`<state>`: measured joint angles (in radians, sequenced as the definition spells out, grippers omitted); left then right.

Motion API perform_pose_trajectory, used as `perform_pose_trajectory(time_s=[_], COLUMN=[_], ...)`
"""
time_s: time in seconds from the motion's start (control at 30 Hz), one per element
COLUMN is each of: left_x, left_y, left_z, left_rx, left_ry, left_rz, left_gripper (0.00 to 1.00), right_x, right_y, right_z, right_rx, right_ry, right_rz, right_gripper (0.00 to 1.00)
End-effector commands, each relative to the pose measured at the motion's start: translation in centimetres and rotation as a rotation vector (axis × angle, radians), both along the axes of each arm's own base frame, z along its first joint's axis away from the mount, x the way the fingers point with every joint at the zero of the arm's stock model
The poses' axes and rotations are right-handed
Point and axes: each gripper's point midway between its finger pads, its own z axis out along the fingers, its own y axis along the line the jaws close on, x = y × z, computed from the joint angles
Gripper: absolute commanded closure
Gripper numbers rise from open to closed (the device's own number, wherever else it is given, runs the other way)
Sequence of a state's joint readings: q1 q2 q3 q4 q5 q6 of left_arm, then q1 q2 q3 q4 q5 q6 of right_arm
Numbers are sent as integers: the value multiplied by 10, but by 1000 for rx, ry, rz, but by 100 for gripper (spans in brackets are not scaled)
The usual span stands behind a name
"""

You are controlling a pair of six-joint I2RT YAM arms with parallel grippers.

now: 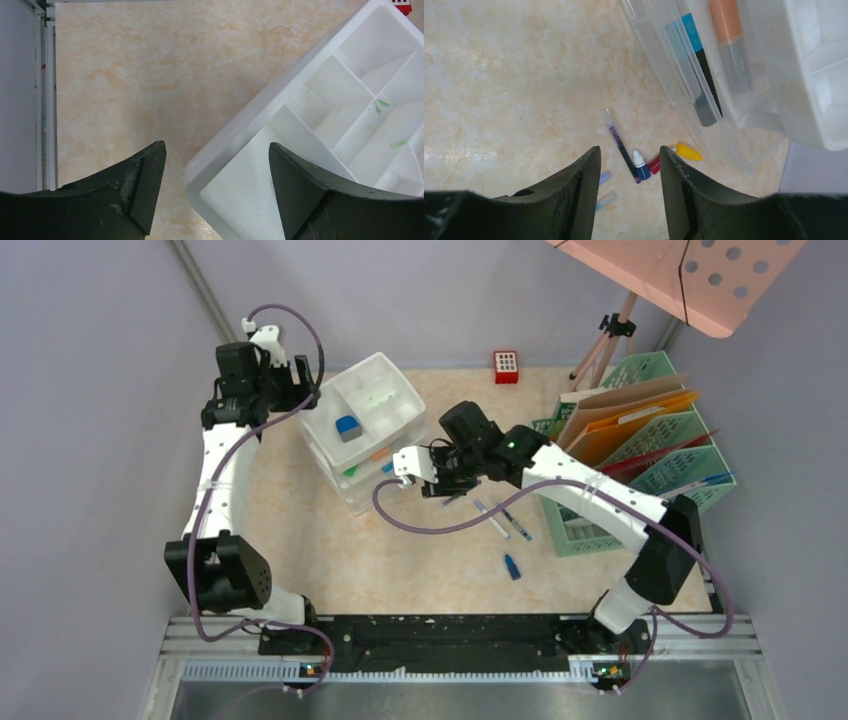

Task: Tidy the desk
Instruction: Close the drawer in the storage box.

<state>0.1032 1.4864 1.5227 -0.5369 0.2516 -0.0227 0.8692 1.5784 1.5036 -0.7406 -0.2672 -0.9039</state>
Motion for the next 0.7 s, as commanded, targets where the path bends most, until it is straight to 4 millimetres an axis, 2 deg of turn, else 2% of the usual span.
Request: perform_pose_trajectory(time_s=[0.0,0.23,0.47,0.67], left_x=[5,8,11,13], left_y=[-7,-18,-21,-23], left_z=[15,9,5,3], left_rx=[-14,-50,-66,-68], left_ry=[-39,-26,-17,-13], left_rz=[-52,-103,-123,-133], left_gripper=[21,32,34,34], right_x=[18,42,57,69], right_y=[18,45,71,85], right_z=[-10,-14,1,-3], right_rx=[13,23,91,120], right_ry=[11,14,14,19], right_rz=[0,-3,-9,-33], right_gripper=[54,56,56,56])
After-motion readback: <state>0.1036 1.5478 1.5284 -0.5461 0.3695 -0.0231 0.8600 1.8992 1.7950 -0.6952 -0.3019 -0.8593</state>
